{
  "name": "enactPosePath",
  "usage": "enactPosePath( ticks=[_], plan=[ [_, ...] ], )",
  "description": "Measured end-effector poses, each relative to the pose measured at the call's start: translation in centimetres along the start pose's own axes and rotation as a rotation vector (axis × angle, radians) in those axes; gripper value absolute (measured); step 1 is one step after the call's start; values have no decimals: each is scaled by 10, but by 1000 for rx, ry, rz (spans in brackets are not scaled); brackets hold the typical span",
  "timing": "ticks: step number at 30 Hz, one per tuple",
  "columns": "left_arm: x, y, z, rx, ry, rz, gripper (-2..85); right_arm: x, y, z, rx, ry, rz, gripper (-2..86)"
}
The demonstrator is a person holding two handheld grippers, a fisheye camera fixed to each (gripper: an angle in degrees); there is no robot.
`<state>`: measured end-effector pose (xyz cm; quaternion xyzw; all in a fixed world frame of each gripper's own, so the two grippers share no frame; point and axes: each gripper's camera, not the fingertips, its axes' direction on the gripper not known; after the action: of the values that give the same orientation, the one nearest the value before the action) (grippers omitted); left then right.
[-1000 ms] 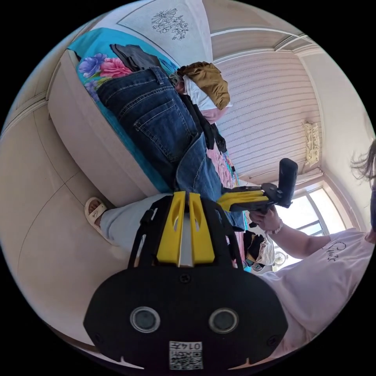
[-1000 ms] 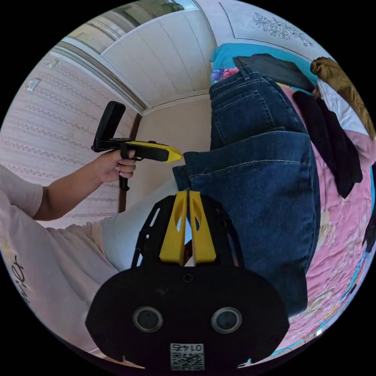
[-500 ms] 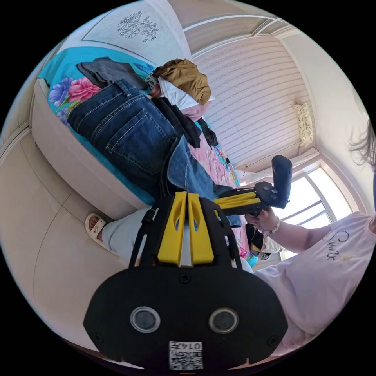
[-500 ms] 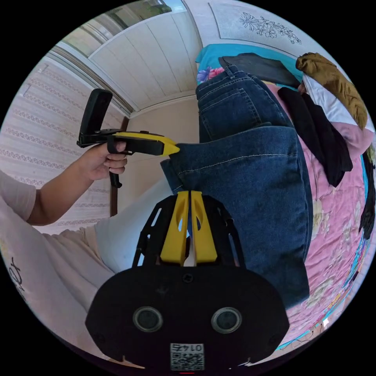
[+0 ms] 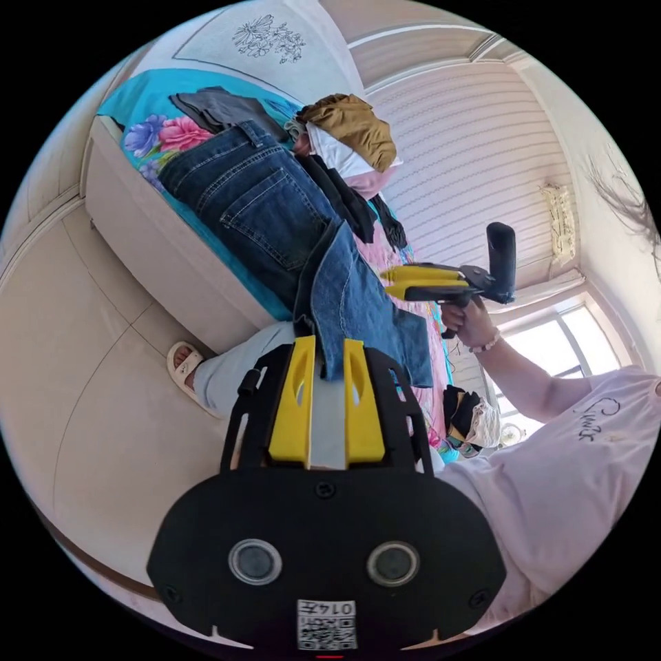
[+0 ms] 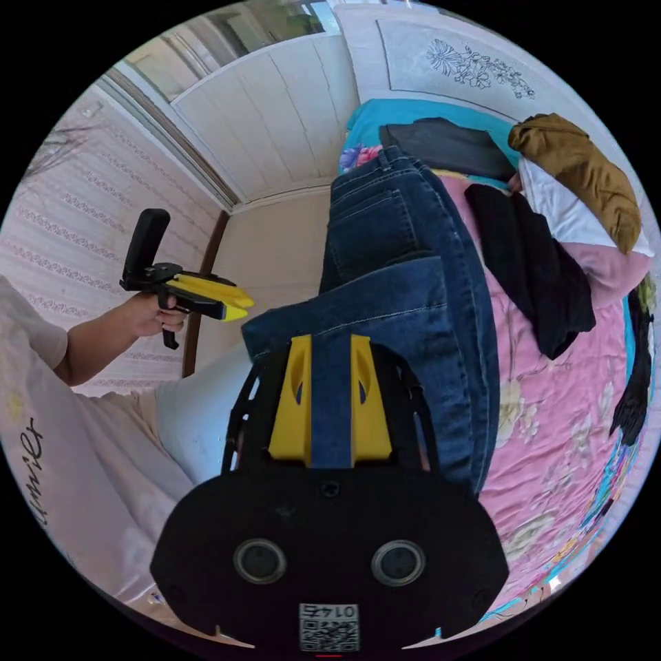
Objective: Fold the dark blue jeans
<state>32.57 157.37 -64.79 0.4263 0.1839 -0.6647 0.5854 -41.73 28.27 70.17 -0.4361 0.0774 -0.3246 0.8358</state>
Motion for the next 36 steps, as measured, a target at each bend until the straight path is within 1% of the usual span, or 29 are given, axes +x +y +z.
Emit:
enactPosePath(
  ticks=[2, 4, 6, 7, 8, 9, 10, 11, 12, 14, 17, 19, 21, 22, 24, 25, 27, 28, 30, 33, 35, 36],
  plan=[
    [0, -4, 4, -2, -4, 8, 84, 29, -20, -8, 29, 82, 45, 147],
    [1, -8, 18, -57, -29, 12, 100, 47, -35, -4, 28, 101, 71, 159],
    [2, -12, 40, -149, -27, -5, 109, 61, -49, 10, -20, 119, 87, 160],
    [5, -13, 44, -158, -28, -1, 108, 70, -55, 25, -83, 112, 103, 154],
    [14, -13, 44, -145, -71, 44, 97, 78, -59, 37, -142, 68, 117, 144],
    [23, -14, 45, -158, -98, 93, 78, 81, -59, 41, -155, 55, 126, 140],
    [26, -14, 45, -159, -88, 103, 65, 84, -57, 39, -151, 53, 135, 133],
    [30, -15, 43, -142, -46, 100, 39, 84, -54, 35, -152, 51, 126, 114],
    [34, -15, 39, -130, -52, 112, 34, 82, -52, 32, -150, 58, 111, 104],
    [42, -17, 31, -115, -52, 141, 28, 74, -39, 11, -124, 100, 31, 51],
    [58, -19, 7, -53, -33, 183, 22, 71, -25, -28, -78, 93, -27, 29],
    [65, -25, -18, 19, -78, 216, 21, 72, -22, -57, -22, 72, -53, 22],
    [62, -44, -63, 155, -178, 230, 26, 73, -30, -89, 62, 41, -75, 22],
    [58, -51, -73, 190, -214, 228, 28, 75, -43, -109, 118, 2, -82, 25],
    [28, -87, -100, 285, -355, 179, 47, 78, -71, -131, 188, -26, -86, 35],
    [17, -96, -102, 295, -378, 155, 55, 81, -90, -136, 217, -5, -69, 47],
    [-31, -124, -104, 292, -438, 45, 86, 92, -109, -131, 191, 64, 17, 75],
    [-42, -128, -102, 282, -444, 12, 92, 103, -111, -124, 141, 69, 82, 97],
    [-80, -132, -89, 251, -358, -91, 108, 115, -90, -119, 122, 2, 132, 115],
    [-109, -123, -68, 255, -197, -169, 114, 137, -7, -128, 167, -41, 225, 126],
    [-118, -116, -54, 257, -192, -200, 115, 159, 86, -143, 224, -24, 396, 131],
    [-122, -112, -47, 258, -179, -220, 116, 164, 111, -147, 238, -25, 451, 131]
  ],
)
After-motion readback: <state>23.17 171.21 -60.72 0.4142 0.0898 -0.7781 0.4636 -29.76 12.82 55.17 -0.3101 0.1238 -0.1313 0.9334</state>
